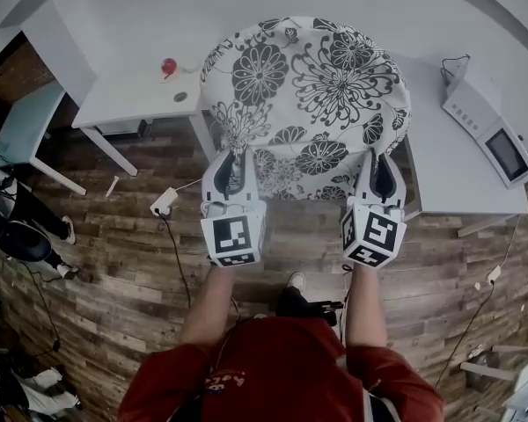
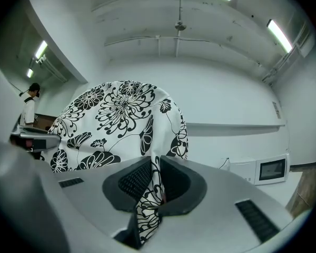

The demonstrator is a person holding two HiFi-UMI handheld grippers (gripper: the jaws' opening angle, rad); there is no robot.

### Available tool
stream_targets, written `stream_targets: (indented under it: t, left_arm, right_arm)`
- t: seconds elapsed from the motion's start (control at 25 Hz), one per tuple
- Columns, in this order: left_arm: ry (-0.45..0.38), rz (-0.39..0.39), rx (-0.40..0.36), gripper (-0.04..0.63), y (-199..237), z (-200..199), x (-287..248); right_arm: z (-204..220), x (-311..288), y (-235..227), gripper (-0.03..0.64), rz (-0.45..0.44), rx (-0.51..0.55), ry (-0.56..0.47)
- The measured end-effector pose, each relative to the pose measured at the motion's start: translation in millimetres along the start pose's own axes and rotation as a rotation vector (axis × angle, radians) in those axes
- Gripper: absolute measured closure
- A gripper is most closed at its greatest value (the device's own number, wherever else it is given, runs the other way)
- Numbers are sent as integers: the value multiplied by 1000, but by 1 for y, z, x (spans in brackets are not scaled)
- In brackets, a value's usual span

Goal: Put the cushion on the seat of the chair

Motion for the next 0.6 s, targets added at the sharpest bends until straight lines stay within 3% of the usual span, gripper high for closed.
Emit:
stream_targets:
  t: [0.44, 0.6]
  left_arm:
    - [-29, 10, 8, 540, 1, 4, -2]
    - [-18, -3, -24, 540, 1, 0, -2]
  right_arm:
    - [-2, 2, 0, 558, 17, 13, -31]
    - [2, -1, 0, 558, 4, -25, -32]
Point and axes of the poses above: the fingertips, and each gripper's own axes: x backward along the fingers, y to its left, z out of its underside, the point moved 2 cm from there along x, backward along the fingers, and after that the axes turned 13 degrees about -y, right-handed, at the moved point
